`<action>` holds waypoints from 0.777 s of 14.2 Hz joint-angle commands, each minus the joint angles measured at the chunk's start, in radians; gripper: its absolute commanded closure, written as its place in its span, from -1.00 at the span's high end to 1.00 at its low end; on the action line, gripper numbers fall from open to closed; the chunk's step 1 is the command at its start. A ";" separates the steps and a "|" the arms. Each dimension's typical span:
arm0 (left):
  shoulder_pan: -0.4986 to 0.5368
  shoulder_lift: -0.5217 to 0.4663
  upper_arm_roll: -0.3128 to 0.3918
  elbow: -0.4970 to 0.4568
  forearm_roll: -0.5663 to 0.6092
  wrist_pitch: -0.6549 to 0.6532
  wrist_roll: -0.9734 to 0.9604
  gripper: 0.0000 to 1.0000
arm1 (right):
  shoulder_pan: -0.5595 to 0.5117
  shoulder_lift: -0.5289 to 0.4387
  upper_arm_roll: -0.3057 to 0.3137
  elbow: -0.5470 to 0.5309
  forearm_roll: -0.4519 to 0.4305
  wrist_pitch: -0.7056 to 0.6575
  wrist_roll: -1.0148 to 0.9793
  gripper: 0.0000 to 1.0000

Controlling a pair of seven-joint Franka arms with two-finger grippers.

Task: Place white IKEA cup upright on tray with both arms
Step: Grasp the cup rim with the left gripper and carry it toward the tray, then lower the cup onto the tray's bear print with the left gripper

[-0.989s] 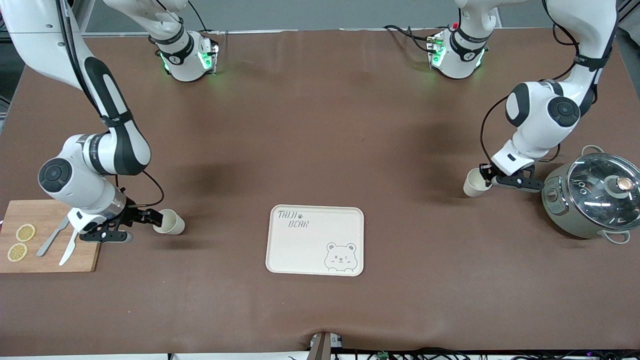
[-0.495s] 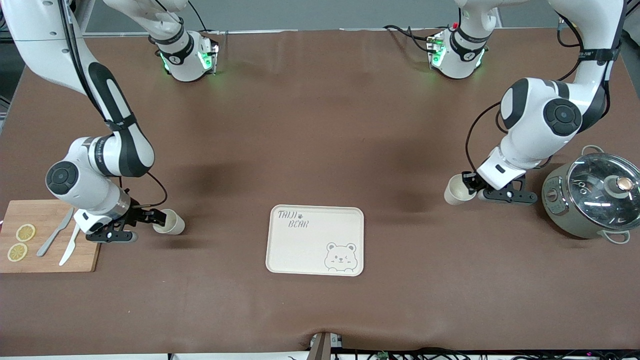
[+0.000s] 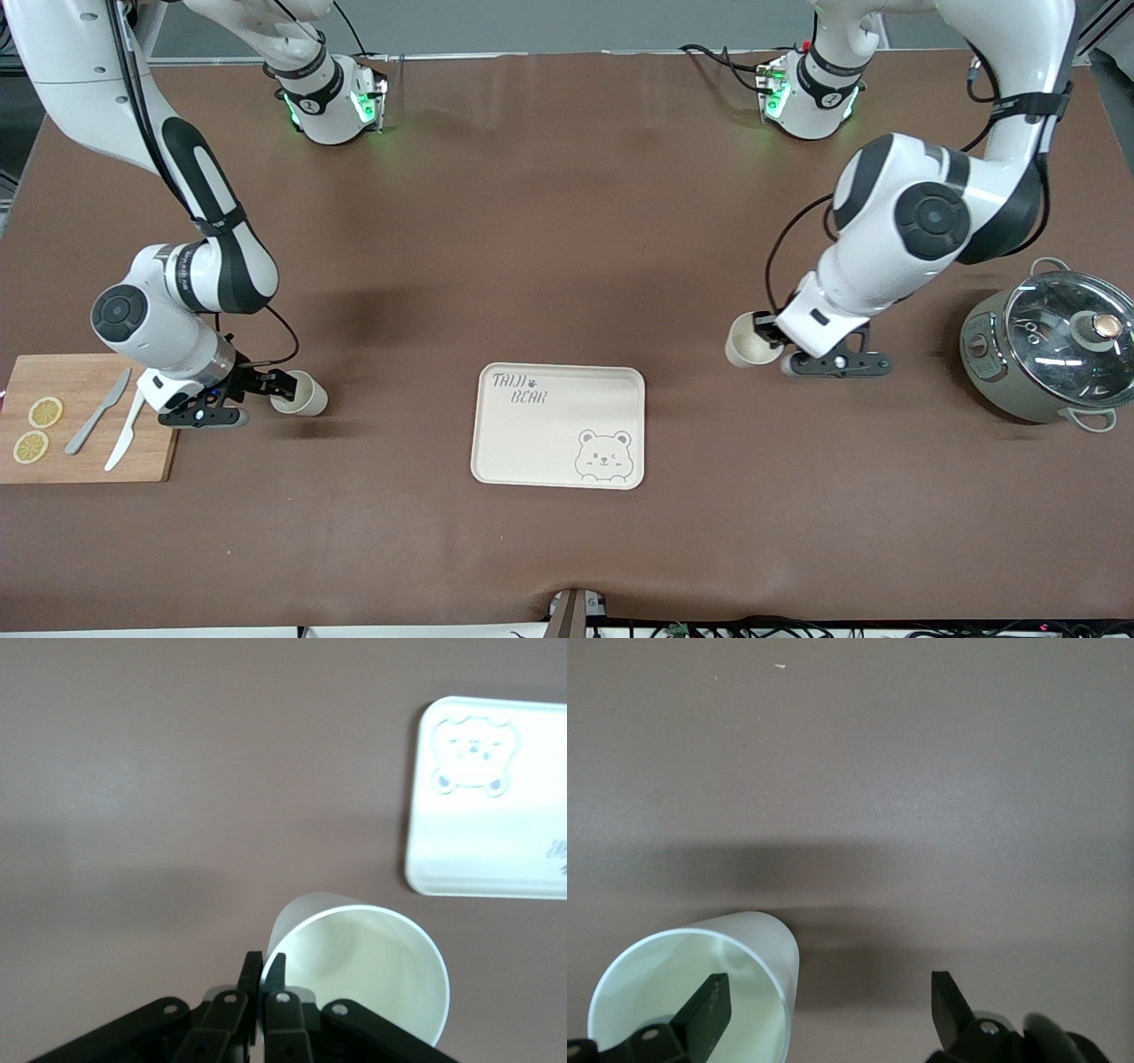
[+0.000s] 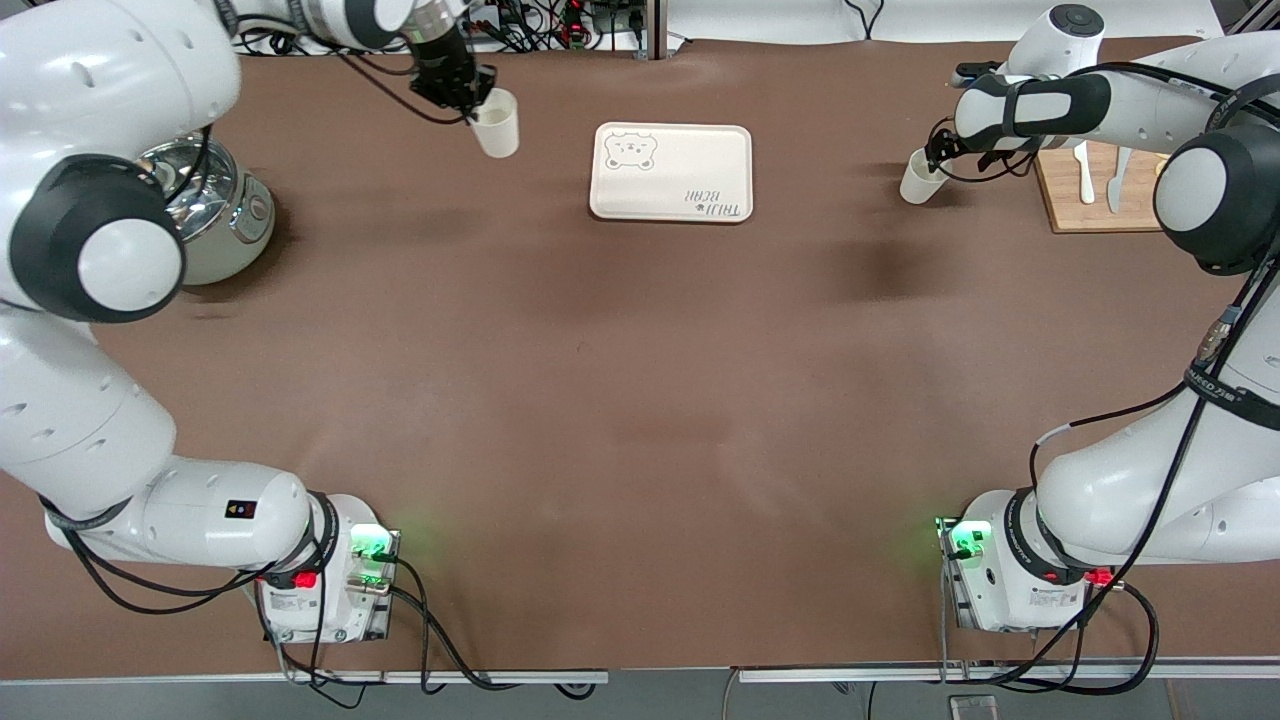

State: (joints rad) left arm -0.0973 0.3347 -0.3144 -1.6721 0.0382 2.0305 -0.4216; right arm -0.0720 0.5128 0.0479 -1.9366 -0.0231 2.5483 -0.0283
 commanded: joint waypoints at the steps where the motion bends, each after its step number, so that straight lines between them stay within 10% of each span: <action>1: -0.060 0.095 0.003 0.150 0.037 -0.078 -0.087 -1.00 | -0.011 0.003 0.007 -0.013 -0.011 0.026 -0.012 1.00; 9: -0.194 0.271 0.015 0.334 0.086 -0.116 -0.255 -1.00 | -0.002 0.007 0.007 -0.028 -0.009 0.058 -0.012 0.98; 11: -0.206 0.293 0.015 0.351 0.084 -0.112 -0.264 -1.00 | 0.000 0.006 0.007 -0.027 -0.009 0.056 -0.010 0.66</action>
State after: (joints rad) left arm -0.2838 0.5948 -0.3076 -1.3790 0.0990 1.9408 -0.6619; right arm -0.0701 0.5279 0.0515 -1.9491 -0.0231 2.5910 -0.0312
